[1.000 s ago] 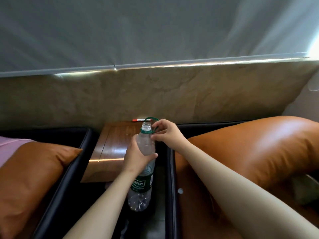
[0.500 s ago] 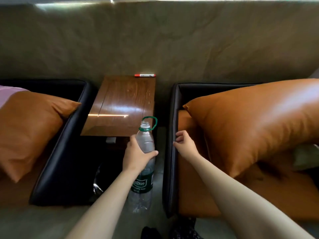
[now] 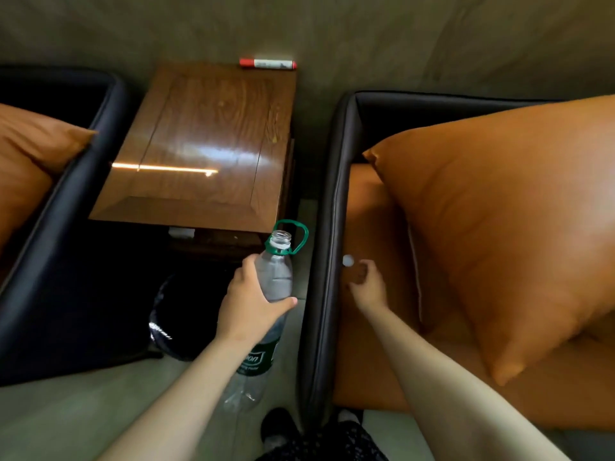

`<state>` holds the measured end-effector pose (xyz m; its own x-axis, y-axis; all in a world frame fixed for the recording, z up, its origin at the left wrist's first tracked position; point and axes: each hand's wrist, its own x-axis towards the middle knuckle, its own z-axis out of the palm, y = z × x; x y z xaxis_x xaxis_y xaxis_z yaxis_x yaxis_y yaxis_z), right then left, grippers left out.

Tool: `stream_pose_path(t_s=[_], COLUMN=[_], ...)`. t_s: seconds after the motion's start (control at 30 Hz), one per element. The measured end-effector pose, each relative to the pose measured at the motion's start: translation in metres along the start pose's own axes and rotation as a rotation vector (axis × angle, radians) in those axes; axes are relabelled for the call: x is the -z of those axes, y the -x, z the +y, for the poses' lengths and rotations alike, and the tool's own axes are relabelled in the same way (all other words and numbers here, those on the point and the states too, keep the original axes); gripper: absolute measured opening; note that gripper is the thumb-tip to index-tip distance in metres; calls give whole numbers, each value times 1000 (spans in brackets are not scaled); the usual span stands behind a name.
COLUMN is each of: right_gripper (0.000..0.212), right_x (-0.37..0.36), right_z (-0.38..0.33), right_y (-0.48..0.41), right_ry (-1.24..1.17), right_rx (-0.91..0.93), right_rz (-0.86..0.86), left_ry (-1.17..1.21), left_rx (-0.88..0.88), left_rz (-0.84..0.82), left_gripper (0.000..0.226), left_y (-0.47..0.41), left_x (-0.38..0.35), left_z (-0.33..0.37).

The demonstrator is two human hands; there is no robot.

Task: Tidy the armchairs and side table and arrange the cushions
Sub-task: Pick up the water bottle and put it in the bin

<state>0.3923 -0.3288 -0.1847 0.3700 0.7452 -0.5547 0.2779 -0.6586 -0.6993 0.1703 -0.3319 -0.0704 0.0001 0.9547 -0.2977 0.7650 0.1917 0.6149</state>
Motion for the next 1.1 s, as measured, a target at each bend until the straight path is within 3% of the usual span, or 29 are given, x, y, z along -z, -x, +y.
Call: stream_pose_path(t_s=[0.53,0.67,0.9,1.1], right_gripper=[57,37,27,30], right_x=[-30,-24,-15,-5], right_z=[58,59,66,46], right_y=[-126,-131,-99,-63], right_ry=[469,582,408,216], right_rx=[240,299,227,224], right_rz=[-106,-55,69,130], left_ry=[111,137,110,101], left_rx=[54,72,89,45], left_rz=[-51,-68,-73,-124], left_gripper=[83,81,82,85], left_y=[-48,-49,-49,-33], left_x=[-63,-68,-69,-48], left_z=[-32,-35,-31,-19])
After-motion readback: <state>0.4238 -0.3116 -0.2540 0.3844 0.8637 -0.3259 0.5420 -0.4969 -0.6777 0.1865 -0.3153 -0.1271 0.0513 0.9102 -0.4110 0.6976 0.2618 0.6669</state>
